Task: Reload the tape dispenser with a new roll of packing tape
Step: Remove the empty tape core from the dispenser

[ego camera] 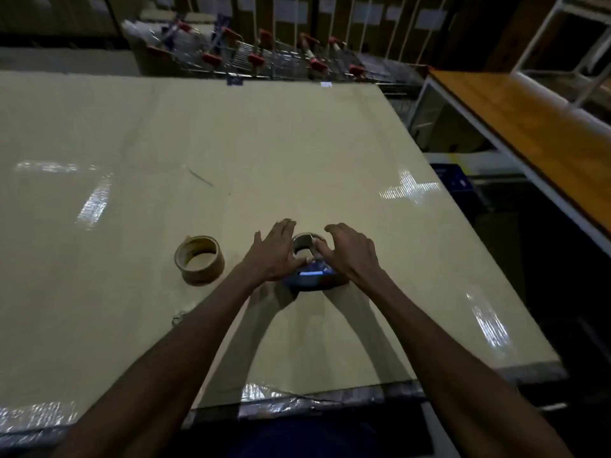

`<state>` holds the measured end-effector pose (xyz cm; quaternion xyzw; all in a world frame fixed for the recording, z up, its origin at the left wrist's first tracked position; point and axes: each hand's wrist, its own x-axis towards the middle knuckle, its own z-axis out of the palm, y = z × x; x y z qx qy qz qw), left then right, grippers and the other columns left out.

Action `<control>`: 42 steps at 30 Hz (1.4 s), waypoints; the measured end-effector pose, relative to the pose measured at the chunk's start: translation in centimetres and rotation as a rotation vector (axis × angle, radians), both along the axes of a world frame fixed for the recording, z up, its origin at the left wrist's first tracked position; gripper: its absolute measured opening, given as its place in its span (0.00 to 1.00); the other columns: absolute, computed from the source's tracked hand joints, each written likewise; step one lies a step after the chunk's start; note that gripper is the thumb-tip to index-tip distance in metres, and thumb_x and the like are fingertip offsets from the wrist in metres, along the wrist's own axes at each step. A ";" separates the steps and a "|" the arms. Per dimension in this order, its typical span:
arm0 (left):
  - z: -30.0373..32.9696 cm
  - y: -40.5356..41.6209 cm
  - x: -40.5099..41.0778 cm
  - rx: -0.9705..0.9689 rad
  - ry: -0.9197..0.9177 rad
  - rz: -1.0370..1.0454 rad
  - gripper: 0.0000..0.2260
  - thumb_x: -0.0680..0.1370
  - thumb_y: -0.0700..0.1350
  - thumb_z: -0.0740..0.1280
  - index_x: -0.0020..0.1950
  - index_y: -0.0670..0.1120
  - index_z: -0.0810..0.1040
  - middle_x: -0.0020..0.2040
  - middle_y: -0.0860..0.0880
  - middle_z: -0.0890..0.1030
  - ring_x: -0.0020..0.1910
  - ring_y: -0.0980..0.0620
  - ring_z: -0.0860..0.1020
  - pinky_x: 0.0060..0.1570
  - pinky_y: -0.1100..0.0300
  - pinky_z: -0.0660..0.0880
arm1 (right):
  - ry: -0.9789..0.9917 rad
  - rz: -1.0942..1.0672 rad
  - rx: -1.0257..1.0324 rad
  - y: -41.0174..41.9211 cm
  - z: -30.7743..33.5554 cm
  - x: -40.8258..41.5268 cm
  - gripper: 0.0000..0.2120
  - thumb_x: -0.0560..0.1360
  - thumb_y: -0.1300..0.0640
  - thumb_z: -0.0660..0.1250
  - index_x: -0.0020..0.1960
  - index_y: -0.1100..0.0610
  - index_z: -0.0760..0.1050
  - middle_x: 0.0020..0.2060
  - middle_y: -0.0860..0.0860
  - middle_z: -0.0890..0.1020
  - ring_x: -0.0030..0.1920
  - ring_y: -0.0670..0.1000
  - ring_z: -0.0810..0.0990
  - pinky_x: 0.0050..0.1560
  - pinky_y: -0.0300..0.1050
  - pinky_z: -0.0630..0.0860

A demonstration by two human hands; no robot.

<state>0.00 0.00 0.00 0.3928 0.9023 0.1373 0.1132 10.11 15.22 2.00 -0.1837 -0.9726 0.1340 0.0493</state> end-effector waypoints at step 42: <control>-4.4 -0.5 0.2 0.195 -0.372 0.219 0.51 0.50 0.65 0.80 0.70 0.56 0.65 0.63 0.54 0.75 0.61 0.52 0.74 0.58 0.48 0.77 | 0.252 0.275 -0.302 2.7 -2.7 -2.0 0.16 0.70 0.49 0.75 0.53 0.57 0.81 0.48 0.53 0.83 0.48 0.53 0.80 0.48 0.48 0.77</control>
